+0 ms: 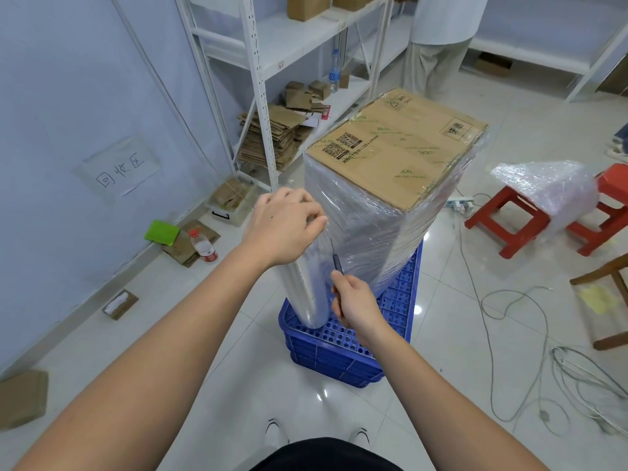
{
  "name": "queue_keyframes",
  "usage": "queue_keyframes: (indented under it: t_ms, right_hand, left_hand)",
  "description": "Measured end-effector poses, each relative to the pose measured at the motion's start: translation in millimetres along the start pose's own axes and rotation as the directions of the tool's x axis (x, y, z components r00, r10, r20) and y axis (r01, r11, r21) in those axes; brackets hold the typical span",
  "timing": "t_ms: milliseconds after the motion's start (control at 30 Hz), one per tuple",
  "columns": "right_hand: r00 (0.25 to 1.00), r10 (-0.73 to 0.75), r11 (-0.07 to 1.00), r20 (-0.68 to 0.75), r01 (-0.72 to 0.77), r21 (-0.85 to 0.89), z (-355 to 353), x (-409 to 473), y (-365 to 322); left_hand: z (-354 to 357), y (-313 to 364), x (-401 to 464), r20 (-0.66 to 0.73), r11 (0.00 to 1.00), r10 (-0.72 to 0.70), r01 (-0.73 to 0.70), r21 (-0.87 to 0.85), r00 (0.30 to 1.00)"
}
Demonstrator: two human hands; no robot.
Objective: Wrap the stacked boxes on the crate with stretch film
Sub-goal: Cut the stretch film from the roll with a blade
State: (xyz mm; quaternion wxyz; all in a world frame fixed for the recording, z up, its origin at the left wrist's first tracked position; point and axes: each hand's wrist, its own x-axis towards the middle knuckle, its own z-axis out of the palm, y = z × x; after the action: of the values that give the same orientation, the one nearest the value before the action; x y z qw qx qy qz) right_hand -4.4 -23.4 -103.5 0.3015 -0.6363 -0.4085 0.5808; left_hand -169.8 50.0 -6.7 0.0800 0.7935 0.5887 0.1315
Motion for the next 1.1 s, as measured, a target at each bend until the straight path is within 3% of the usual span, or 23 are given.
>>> queue_keyframes:
  t_ms: [267, 1100]
  right_hand:
    - [1.000, -0.009, 1.000, 0.018, 0.009, -0.009, -2, -29, 36]
    - [0.998, 0.054, 0.998, 0.016, -0.054, 0.031, 10, 10, 19]
  left_hand:
    - [0, -10, -2, -0.002, 1.000, -0.022, 0.022, -0.009, 1.000]
    - [-7, -20, 4, 0.028, 0.998, -0.033, 0.034, -0.048, 0.999]
